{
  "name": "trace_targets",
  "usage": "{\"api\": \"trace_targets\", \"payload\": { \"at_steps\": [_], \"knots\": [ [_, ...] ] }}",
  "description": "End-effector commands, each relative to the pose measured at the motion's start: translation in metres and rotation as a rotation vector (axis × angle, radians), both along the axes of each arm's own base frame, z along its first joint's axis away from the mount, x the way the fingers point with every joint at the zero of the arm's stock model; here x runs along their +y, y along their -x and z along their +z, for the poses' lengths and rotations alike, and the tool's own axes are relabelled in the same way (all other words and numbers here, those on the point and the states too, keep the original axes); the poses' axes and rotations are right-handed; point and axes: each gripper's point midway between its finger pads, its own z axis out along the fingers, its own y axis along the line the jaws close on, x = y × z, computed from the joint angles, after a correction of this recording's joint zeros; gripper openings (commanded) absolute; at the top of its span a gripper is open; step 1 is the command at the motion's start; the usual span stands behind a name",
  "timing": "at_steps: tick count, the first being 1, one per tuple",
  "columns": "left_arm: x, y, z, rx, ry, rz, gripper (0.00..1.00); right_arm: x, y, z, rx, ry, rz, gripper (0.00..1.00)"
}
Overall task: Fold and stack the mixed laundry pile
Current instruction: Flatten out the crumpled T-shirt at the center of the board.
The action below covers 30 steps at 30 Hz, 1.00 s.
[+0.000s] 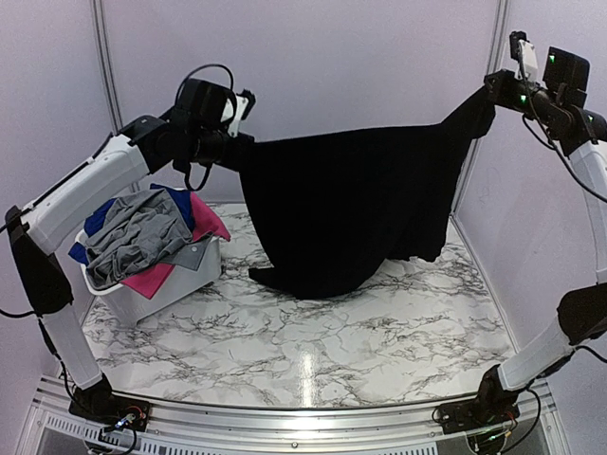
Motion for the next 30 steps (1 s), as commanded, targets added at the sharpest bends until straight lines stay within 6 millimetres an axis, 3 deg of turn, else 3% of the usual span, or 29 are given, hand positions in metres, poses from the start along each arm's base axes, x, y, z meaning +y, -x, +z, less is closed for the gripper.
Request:
{"api": "trace_targets", "payload": {
  "at_steps": [1, 7, 14, 23, 26, 30],
  "knots": [
    [0.024, -0.012, 0.08, -0.163, 0.084, 0.102, 0.0, -0.01, 0.029, 0.055, -0.163, -0.017, -0.042, 0.0],
    [-0.01, 0.011, 0.121, -0.202, 0.197, -0.097, 0.0, -0.006, 0.067, 0.093, -0.273, -0.031, -0.009, 0.0],
    [-0.044, 0.082, 0.168, -0.294, 0.228, -0.324, 0.0, -0.004, 0.126, 0.132, -0.388, -0.028, 0.007, 0.0],
    [-0.043, 0.147, 0.235, -0.375, 0.4, -0.44, 0.0, 0.006, 0.182, 0.154, -0.467, -0.056, 0.077, 0.0],
    [-0.044, 0.153, 0.243, -0.379, 0.432, -0.455, 0.0, 0.002, 0.187, 0.159, -0.486, -0.068, 0.055, 0.0],
    [-0.039, 0.12, 0.226, -0.383, 0.368, -0.292, 0.0, -0.007, 0.145, 0.134, -0.401, -0.082, -0.003, 0.0]
  ]
}}
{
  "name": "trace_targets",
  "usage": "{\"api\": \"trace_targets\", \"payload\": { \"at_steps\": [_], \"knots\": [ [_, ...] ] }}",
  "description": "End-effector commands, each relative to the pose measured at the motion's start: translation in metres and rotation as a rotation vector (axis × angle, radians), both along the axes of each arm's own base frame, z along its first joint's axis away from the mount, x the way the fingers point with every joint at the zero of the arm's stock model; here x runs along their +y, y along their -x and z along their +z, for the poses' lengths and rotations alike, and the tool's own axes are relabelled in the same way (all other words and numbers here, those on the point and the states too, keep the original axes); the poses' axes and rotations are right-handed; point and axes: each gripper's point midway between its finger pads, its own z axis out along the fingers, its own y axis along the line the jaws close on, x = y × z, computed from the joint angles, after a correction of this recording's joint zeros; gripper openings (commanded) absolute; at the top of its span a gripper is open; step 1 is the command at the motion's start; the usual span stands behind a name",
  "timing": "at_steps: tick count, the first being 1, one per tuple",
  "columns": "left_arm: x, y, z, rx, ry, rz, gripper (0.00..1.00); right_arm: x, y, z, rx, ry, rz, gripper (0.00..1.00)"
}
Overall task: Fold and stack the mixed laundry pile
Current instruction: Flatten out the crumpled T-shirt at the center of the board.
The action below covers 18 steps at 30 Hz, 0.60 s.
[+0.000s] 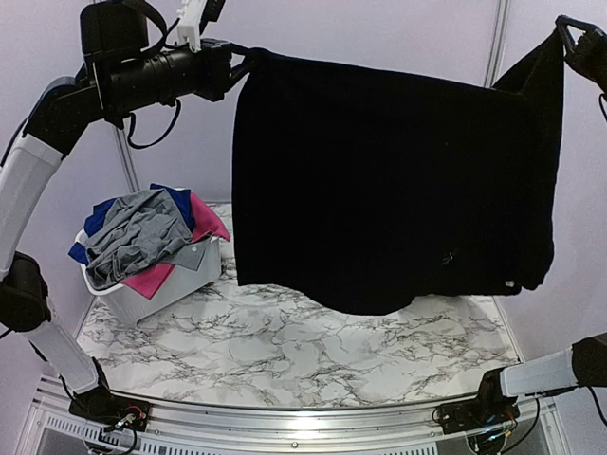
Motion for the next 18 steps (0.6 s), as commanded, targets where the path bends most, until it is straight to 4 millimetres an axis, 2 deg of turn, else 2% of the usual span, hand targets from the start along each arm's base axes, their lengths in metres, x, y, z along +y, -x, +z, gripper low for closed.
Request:
{"api": "trace_targets", "payload": {
  "at_steps": [1, 4, 5, 6, 8, 11, 12, 13, 14, 16, 18],
  "knots": [
    [0.008, -0.036, -0.009, 0.01, -0.002, 0.185, 0.0, -0.014, -0.046, -0.019, 0.059, -0.045, -0.068, 0.0],
    [0.014, -0.077, -0.033, 0.083, 0.011, 0.298, 0.0, -0.022, -0.096, -0.049, 0.138, -0.052, -0.122, 0.0],
    [0.015, -0.096, -0.046, 0.122, 0.02, 0.325, 0.0, -0.023, -0.12, -0.063, 0.181, -0.051, -0.13, 0.0],
    [0.018, -0.113, -0.057, 0.15, 0.029, 0.354, 0.0, -0.024, -0.132, -0.069, 0.199, -0.051, -0.134, 0.0],
    [0.023, -0.145, -0.073, 0.184, 0.056, 0.39, 0.0, -0.026, -0.176, -0.092, 0.27, -0.043, -0.15, 0.0],
    [0.028, -0.193, -0.088, 0.184, 0.089, 0.448, 0.0, -0.029, -0.229, -0.109, 0.314, -0.038, -0.178, 0.0],
    [0.031, -0.208, -0.089, 0.18, 0.115, 0.467, 0.0, -0.028, -0.24, -0.105, 0.301, -0.039, -0.172, 0.0],
    [0.035, -0.221, -0.084, 0.167, 0.156, 0.471, 0.0, -0.026, -0.246, -0.09, 0.256, -0.042, -0.159, 0.0],
    [0.041, -0.233, -0.075, 0.147, 0.207, 0.476, 0.0, -0.025, -0.254, -0.084, 0.227, -0.048, -0.149, 0.0],
    [0.057, -0.246, -0.049, 0.092, 0.334, 0.458, 0.0, -0.023, -0.257, -0.063, 0.134, -0.071, -0.13, 0.0],
    [0.074, -0.245, -0.012, 0.029, 0.481, 0.41, 0.0, -0.021, -0.246, -0.037, 0.025, -0.099, -0.103, 0.0]
  ]
}}
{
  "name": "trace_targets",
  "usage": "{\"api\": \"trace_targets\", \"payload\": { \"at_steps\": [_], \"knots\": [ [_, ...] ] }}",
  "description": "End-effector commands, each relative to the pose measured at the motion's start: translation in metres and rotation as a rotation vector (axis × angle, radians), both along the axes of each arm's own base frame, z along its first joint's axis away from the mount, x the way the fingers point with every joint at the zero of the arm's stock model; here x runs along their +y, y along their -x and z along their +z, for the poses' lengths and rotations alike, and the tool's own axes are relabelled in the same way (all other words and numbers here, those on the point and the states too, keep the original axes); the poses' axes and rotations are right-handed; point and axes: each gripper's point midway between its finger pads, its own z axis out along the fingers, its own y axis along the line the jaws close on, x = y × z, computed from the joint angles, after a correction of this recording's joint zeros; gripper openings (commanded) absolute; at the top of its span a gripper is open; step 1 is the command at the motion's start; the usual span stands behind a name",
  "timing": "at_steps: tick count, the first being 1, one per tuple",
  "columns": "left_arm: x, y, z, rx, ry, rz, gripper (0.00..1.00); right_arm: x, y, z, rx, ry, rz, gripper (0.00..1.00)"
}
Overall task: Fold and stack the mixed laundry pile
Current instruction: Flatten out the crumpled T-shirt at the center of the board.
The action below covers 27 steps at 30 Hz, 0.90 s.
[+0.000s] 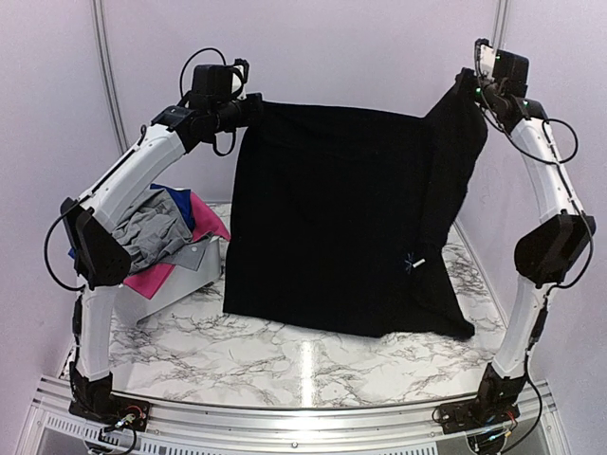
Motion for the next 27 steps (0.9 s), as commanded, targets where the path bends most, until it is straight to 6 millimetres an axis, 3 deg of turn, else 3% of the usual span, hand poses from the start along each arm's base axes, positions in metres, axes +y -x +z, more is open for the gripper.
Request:
{"api": "trace_targets", "payload": {
  "at_steps": [1, 4, 6, 8, 10, 13, 14, 15, 16, 17, 20, 26, 27],
  "knots": [
    [0.054, 0.016, 0.153, -0.365, 0.39, -0.013, 0.0, -0.005, 0.075, 0.14, -0.448, -0.061, 0.006, 0.0],
    [0.073, 0.031, 0.194, -0.498, 0.451, -0.039, 0.0, -0.016, 0.108, 0.181, -0.625, -0.06, 0.0, 0.0],
    [0.081, 0.035, 0.204, -0.537, 0.445, -0.037, 0.0, -0.017, 0.124, 0.199, -0.714, -0.055, 0.007, 0.0],
    [0.081, 0.03, 0.2, -0.533, 0.445, -0.061, 0.0, -0.021, 0.127, 0.204, -0.751, -0.054, -0.003, 0.0],
    [0.071, 0.017, 0.177, -0.487, 0.408, -0.084, 0.0, -0.018, 0.114, 0.194, -0.716, -0.037, 0.013, 0.0],
    [0.04, -0.001, 0.113, -0.328, 0.323, -0.176, 0.0, -0.008, 0.077, 0.144, -0.545, 0.006, 0.062, 0.0],
    [0.029, -0.003, 0.086, -0.264, 0.289, -0.212, 0.0, -0.005, 0.066, 0.118, -0.456, 0.012, 0.075, 0.0],
    [0.017, 0.0, 0.056, -0.201, 0.244, -0.25, 0.0, -0.004, 0.047, 0.071, -0.326, 0.012, 0.089, 0.0],
    [0.006, 0.007, 0.026, -0.139, 0.197, -0.284, 0.0, 0.001, 0.048, 0.043, -0.25, 0.016, 0.11, 0.0],
    [-0.003, 0.016, -0.021, -0.047, 0.144, -0.31, 0.0, 0.004, 0.053, 0.017, -0.185, 0.011, 0.131, 0.0],
    [-0.018, 0.07, -0.089, 0.072, 0.03, -0.383, 0.0, 0.022, 0.097, -0.041, -0.053, -0.024, 0.208, 0.0],
    [-0.022, 0.186, -0.175, 0.263, -0.15, -0.546, 0.0, 0.063, 0.189, -0.121, 0.223, -0.118, 0.325, 0.0],
    [-0.021, 0.203, -0.189, 0.306, -0.191, -0.577, 0.0, 0.069, 0.202, -0.132, 0.267, -0.131, 0.36, 0.13]
  ]
}}
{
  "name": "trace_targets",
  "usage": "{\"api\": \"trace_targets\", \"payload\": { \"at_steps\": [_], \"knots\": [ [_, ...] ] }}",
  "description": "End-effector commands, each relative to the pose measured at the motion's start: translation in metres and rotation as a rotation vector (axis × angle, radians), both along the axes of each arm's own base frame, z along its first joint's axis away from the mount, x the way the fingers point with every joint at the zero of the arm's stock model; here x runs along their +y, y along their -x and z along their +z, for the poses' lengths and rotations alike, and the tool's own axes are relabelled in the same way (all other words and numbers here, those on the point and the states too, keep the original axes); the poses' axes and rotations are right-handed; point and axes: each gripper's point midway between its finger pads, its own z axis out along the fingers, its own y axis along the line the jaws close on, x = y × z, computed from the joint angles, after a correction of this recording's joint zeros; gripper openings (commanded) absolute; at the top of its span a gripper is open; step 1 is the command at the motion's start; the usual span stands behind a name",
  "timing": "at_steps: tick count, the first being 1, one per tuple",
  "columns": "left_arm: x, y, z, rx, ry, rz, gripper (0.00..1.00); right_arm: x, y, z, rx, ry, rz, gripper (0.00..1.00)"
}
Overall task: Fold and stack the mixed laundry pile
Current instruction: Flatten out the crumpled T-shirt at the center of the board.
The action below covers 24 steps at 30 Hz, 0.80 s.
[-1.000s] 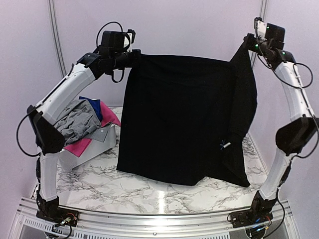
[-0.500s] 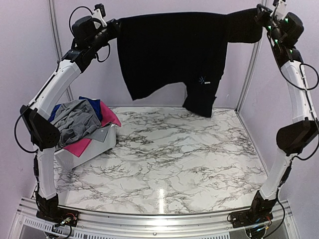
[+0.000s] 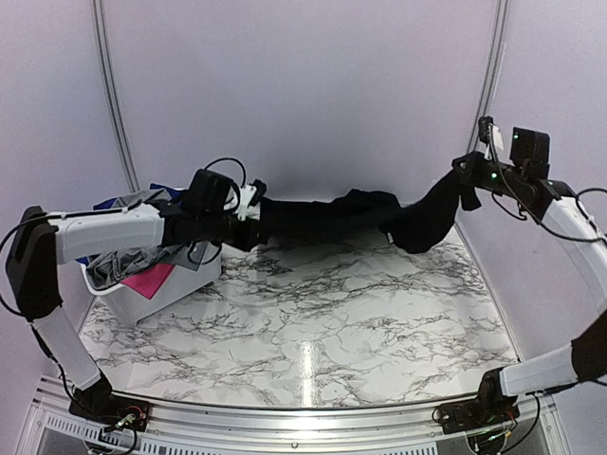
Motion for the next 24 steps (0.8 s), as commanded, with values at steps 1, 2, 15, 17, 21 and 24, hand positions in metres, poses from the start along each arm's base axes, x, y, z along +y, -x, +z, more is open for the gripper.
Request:
{"api": "trace_targets", "payload": {
  "at_steps": [1, 2, 15, 17, 21, 24],
  "knots": [
    [0.003, 0.075, 0.036, -0.068, -0.045, -0.192, 0.0, 0.033, 0.09, 0.03, -0.011, -0.081, 0.158, 0.35],
    [0.005, 0.091, 0.026, -0.042, -0.072, -0.22, 0.01, 0.035, 0.103, 0.029, -0.006, -0.085, 0.173, 0.58],
    [0.029, 0.11, -0.003, -0.022, -0.202, -0.238, 0.66, 0.027, 0.059, -0.028, 0.179, 0.04, 0.133, 0.75],
    [0.02, 0.105, -0.015, 0.006, -0.207, -0.231, 0.65, 0.029, 0.041, -0.058, 0.258, 0.048, 0.144, 0.7],
    [0.005, 0.089, -0.054, 0.088, -0.244, -0.169, 0.61, 0.034, 0.01, -0.123, 0.409, 0.037, 0.149, 0.63],
    [-0.003, 0.076, -0.076, 0.139, -0.275, -0.115, 0.59, 0.034, -0.004, -0.179, 0.549, 0.042, 0.145, 0.59]
  ]
}}
